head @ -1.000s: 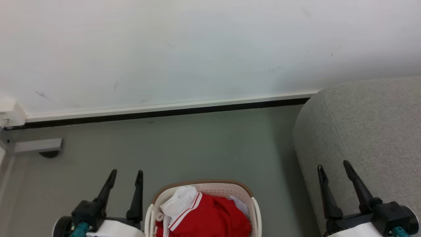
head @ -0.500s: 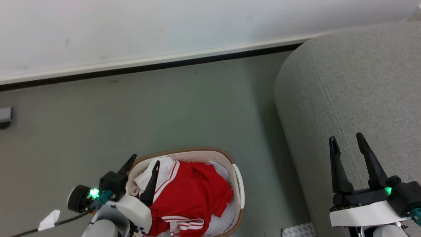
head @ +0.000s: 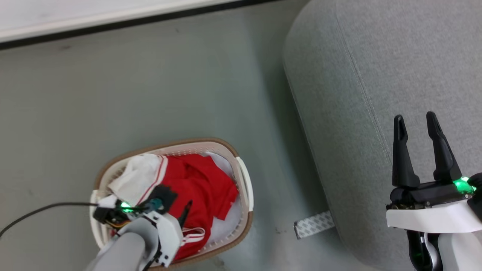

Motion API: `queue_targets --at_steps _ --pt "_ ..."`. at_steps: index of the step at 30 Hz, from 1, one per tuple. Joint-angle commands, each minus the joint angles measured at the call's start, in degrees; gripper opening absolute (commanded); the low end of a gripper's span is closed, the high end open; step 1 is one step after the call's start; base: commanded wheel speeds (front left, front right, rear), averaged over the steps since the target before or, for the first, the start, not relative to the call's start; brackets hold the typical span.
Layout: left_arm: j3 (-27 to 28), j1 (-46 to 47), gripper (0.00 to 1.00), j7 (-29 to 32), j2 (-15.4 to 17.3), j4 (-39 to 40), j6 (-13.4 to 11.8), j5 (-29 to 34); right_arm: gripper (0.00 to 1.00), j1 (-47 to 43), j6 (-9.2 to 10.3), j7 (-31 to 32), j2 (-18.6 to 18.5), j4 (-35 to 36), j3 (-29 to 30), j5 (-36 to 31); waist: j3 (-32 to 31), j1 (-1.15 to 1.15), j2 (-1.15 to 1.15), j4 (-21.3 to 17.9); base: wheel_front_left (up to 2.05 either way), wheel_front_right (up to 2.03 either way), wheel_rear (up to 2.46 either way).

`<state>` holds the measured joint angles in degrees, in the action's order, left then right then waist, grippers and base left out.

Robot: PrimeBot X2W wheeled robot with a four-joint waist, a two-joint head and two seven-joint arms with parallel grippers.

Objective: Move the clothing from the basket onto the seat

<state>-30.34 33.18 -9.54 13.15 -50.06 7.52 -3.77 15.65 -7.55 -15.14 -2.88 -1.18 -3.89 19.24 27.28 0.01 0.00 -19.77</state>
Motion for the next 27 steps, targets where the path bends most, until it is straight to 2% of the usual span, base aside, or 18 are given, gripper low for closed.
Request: queue_targets --at_steps 1,8,11,18,27 --pt "-3.2 1.1 1.0 0.9 0.6 -1.9 -0.1 -1.2 1.0 1.0 0.12 0.0 0.0 0.7 -0.3 0.8 2.8 -0.01 0.0 -2.4 0.0 0.0 0.0" --pt "-13.9 7.8 1.0 7.2 2.9 -8.9 -0.1 -6.7 1.0 2.6 0.12 0.0 0.0 2.0 -1.1 2.8 7.2 -0.01 0.0 -4.6 0.0 0.0 0.0" --pt "-17.0 10.7 1.0 10.2 3.6 -11.5 -0.1 -6.6 1.0 3.2 0.12 0.0 0.0 2.4 -1.4 3.5 9.2 -0.01 0.0 -5.3 0.0 0.0 0.0" --pt "-23.2 16.3 1.0 12.7 5.3 -15.4 -0.1 -6.5 1.0 4.3 0.12 0.0 0.0 2.8 -2.5 4.9 13.2 -0.01 0.0 -7.5 0.0 0.0 0.0" --pt "-30.9 17.7 1.0 17.0 5.7 -18.6 -0.1 -9.2 1.0 4.5 0.12 0.0 0.0 2.8 -3.6 6.4 15.1 -0.01 0.0 -9.5 0.0 0.0 0.0"
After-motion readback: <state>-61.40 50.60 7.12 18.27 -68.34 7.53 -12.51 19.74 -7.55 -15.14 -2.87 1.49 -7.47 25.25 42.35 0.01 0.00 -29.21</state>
